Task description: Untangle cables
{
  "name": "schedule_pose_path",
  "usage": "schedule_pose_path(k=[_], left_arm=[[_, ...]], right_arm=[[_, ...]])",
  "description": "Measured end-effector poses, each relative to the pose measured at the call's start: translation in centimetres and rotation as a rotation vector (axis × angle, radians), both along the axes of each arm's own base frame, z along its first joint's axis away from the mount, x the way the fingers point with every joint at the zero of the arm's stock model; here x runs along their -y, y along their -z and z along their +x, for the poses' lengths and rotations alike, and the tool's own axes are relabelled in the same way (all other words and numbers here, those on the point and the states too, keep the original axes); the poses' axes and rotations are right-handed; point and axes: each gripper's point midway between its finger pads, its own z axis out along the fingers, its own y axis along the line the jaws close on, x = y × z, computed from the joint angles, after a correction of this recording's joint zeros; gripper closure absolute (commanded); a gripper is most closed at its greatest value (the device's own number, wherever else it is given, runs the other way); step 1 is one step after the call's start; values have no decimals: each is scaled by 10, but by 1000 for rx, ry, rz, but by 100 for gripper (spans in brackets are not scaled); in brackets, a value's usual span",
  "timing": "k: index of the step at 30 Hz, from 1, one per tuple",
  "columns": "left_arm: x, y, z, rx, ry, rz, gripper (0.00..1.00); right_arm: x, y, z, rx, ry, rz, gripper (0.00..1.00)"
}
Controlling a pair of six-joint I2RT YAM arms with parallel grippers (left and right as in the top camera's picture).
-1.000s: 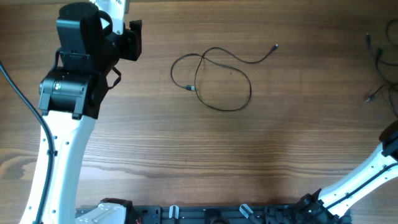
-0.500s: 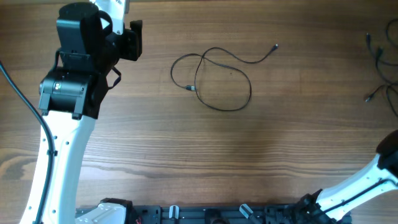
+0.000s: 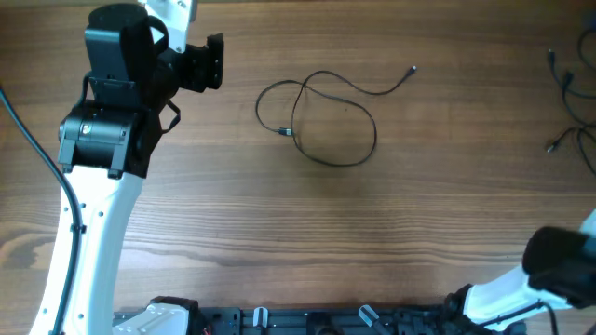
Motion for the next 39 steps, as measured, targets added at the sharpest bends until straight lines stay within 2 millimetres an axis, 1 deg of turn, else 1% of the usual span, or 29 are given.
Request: schedule_pose_path(k=[1,2,3,5,11,16,20,22,24,27,29,33,39], left_arm=[[0,0,0,1,0,1,2],[0,0,0,0,1,0,0],[0,0,0,1,1,3,0],[0,0,0,1,2,4,0],[0,0,0,2,2,3,0],[0,1,0,-2,2,4,0],[0,2,-1,-8,4,4,0],[4,4,-3,-18,26,-1,0],[12,7,-6,-32,76,-9,0],[23,12,-6,-51,137,-28,0],[30,20,-3,-76,171,-45,0],[47,46,4,-153,250,-86,0],[60,88,18,-263,302,-123,0]], right_arm=[[-11,-6,1,4,-19,-15,0],[-28,-13,1,7,-52,-35,0],[-52,-18,1,0,-98,-52,0],[-76,-20,1,-10,-152,-62,0],[-134,-9,-1,-86,-271,-78,0],[-173,-1,-6,-136,-360,-85,0],[-209,3,-10,-166,-466,-107,1],[-229,4,-13,-178,-540,-122,0],[-250,5,-16,-182,-616,-131,0],[-266,5,-18,-182,-667,-138,0],[-271,5,-18,-180,-684,-140,0],[-272,5,-18,-179,-687,-141,0],[-266,8,-22,-205,-665,-158,0]])
